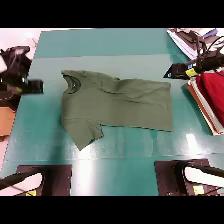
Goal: Fold the shirts.
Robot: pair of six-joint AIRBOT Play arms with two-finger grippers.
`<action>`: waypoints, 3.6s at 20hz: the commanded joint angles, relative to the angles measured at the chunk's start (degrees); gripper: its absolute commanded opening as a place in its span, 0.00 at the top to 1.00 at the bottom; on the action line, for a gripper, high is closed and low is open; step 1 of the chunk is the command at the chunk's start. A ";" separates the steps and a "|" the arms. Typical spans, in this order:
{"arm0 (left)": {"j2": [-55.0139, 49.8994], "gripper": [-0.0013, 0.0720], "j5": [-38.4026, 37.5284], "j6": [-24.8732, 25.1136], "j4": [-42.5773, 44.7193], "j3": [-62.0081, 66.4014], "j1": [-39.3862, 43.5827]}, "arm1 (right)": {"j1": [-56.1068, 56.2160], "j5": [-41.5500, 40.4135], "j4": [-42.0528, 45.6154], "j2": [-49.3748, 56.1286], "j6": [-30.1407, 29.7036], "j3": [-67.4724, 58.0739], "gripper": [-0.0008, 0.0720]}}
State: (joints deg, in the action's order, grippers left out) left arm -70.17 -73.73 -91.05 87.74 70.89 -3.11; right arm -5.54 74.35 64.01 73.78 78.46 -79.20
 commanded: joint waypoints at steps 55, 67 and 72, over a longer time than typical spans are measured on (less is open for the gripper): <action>32.06 0.94 26.10 7.48 -21.68 42.18 5.38 | -22.43 -6.25 -5.60 -35.63 -3.52 -19.65 0.96; 6.49 0.94 11.56 0.61 -17.73 17.55 5.40 | -8.74 7.72 -2.27 -7.72 -1.25 -17.55 0.96; -11.37 0.94 16.94 2.51 -19.50 11.37 5.38 | -5.03 3.96 2.01 8.35 -1.25 -7.50 0.96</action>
State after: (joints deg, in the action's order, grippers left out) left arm -71.99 -59.29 -89.84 70.02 85.62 2.31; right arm -12.86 79.94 63.46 73.47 77.21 -91.31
